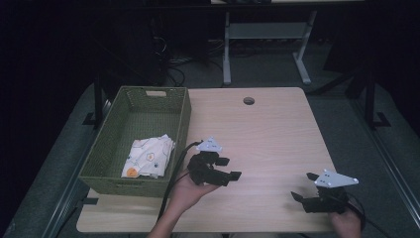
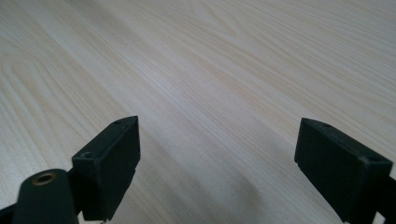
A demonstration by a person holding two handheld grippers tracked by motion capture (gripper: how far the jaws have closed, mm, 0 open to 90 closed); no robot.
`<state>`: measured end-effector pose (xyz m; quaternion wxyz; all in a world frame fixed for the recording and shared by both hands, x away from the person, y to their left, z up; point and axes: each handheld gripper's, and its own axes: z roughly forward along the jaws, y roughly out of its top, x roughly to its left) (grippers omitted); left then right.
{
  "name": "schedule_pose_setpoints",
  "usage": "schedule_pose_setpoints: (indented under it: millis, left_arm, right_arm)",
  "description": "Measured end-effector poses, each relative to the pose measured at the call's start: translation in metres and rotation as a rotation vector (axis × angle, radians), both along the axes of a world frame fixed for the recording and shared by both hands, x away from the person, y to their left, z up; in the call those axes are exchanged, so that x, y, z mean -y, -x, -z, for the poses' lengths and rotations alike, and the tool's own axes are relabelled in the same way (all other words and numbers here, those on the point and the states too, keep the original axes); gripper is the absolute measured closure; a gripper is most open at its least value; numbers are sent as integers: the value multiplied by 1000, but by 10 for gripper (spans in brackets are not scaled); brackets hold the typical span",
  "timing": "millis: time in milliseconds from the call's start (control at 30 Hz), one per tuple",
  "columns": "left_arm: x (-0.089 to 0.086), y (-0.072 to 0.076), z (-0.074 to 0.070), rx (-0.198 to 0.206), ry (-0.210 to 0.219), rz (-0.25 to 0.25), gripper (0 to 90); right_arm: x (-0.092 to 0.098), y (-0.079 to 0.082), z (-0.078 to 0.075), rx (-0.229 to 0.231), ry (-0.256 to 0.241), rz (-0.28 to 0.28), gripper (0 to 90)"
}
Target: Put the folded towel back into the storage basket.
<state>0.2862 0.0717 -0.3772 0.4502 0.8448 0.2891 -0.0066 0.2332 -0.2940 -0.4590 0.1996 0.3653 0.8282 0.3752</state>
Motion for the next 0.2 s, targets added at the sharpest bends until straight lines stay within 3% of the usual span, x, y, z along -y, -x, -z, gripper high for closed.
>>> schedule_pose_setpoints:
  millis: [67,200]
  left_arm:
    - [0,6,4,-16,14,11,343]
    - [-2,26,12,27,-16,-5,338]
  right_arm:
    - [-1,0,0,1,4,-5,137]
    - [-4,-1,0,16,17,-31,137]
